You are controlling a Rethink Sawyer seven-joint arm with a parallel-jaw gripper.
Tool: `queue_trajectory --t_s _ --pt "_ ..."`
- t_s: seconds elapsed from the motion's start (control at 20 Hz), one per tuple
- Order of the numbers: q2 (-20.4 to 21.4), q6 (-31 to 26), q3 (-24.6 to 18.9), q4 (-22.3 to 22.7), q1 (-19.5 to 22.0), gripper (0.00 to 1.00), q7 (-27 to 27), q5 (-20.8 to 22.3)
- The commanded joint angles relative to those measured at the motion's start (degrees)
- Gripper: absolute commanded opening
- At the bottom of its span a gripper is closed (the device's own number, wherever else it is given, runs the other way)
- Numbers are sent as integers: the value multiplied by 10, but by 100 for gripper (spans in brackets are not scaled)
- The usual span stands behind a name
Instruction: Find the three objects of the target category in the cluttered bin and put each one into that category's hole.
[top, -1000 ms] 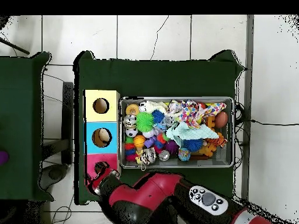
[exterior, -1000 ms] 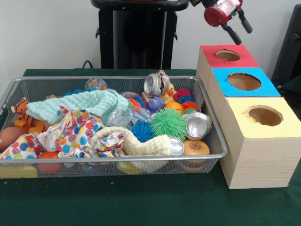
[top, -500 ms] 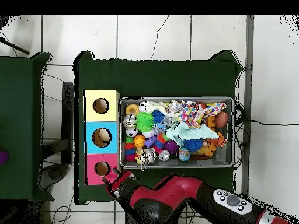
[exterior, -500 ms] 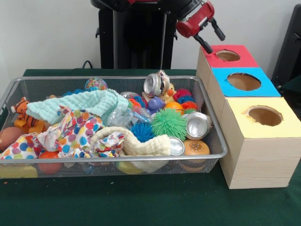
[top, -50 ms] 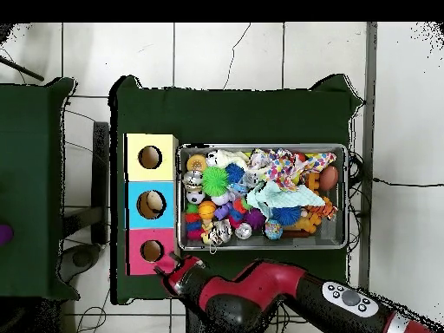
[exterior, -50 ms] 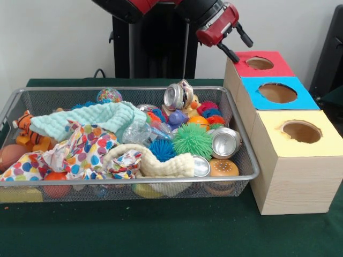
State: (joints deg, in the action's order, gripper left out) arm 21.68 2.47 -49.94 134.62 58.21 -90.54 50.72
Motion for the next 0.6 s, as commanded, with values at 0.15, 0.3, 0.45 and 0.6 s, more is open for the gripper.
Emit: queue_trajectory --t_s 0.15,0.3,0.45,0.6 --pt "-73 -118 3 -157 -3 100 73 75" --pt "-71 -123 3 -161 -5 100 73 76" --pt "-61 -126 -1 -155 -8 100 66 69" --pt "-31 -132 -8 -139 -13 100 55 50"
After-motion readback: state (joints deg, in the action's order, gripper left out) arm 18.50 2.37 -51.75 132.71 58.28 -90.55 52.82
